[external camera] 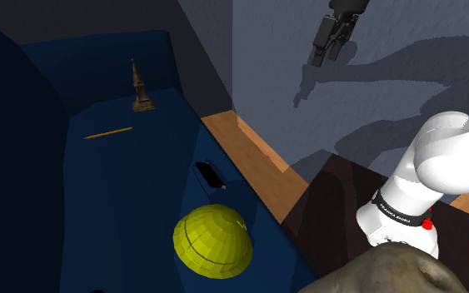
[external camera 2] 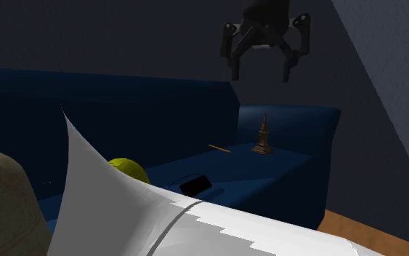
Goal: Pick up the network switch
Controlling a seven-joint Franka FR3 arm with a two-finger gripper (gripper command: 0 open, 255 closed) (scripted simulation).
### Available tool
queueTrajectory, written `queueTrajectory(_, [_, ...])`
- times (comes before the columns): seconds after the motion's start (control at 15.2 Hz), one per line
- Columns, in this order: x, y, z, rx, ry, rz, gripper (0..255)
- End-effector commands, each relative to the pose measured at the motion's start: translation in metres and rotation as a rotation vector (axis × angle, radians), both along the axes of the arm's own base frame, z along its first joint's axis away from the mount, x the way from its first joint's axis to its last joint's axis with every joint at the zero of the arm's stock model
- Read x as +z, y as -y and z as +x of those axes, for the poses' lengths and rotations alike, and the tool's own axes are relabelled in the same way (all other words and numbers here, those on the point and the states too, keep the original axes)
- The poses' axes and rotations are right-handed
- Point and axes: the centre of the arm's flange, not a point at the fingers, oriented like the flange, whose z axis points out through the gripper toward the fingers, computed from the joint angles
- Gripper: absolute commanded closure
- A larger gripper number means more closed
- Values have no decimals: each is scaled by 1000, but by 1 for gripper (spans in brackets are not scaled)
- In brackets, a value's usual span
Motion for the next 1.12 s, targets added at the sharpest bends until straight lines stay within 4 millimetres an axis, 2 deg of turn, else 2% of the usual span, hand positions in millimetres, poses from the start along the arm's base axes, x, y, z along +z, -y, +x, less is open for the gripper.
queueTrajectory(0.0, [0, 0, 0, 0, 0, 0, 0])
queueTrajectory(0.53, [-64, -89, 18, -79, 51, -51, 0])
queueTrajectory(1.06, [-132, -174, 47, -157, 102, -103, 0])
